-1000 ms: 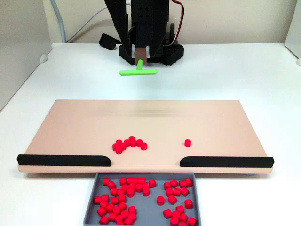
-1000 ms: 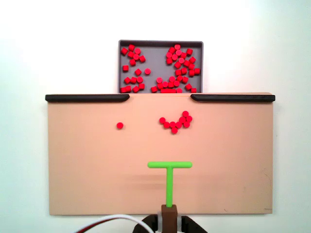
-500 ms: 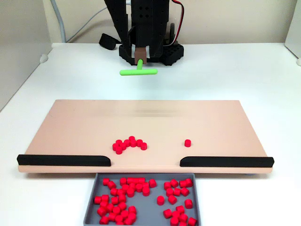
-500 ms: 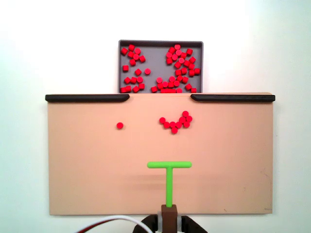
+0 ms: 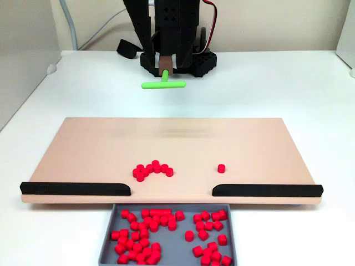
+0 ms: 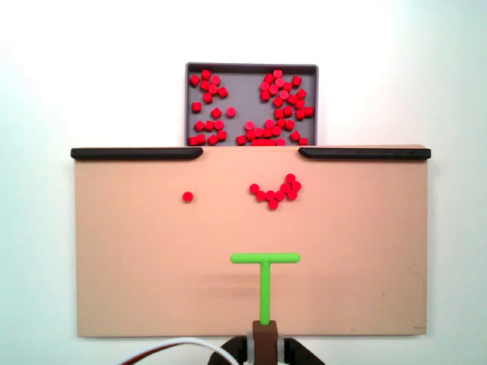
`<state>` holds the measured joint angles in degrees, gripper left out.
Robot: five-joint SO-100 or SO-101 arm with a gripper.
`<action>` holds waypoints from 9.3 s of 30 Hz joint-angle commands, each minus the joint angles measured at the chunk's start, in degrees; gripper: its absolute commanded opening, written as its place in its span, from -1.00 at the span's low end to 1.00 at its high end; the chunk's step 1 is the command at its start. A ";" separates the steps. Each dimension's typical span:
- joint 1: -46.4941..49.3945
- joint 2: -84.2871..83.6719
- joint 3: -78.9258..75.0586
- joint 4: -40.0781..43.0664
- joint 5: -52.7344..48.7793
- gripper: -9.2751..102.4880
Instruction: Gather the left side granules
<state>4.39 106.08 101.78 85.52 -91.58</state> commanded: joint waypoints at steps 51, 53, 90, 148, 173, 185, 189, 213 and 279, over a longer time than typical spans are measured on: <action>-4.04 -2.55 -1.14 0.18 35.07 -0.84; -4.57 -3.08 -1.23 -0.35 38.14 -0.84; -22.85 -36.65 -34.98 -0.44 90.70 -0.84; -19.25 -50.71 -45.18 -0.53 105.29 -0.84; -11.78 -50.63 -44.30 0.18 98.88 -0.84; -11.87 -49.92 -44.30 0.26 96.94 -0.84; -14.33 -48.08 -44.30 0.26 96.94 -0.84; -16.88 -13.97 -18.72 1.32 50.01 -0.84; -4.13 -1.67 -2.29 1.23 8.26 -0.84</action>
<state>-0.18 102.74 99.76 86.75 -83.58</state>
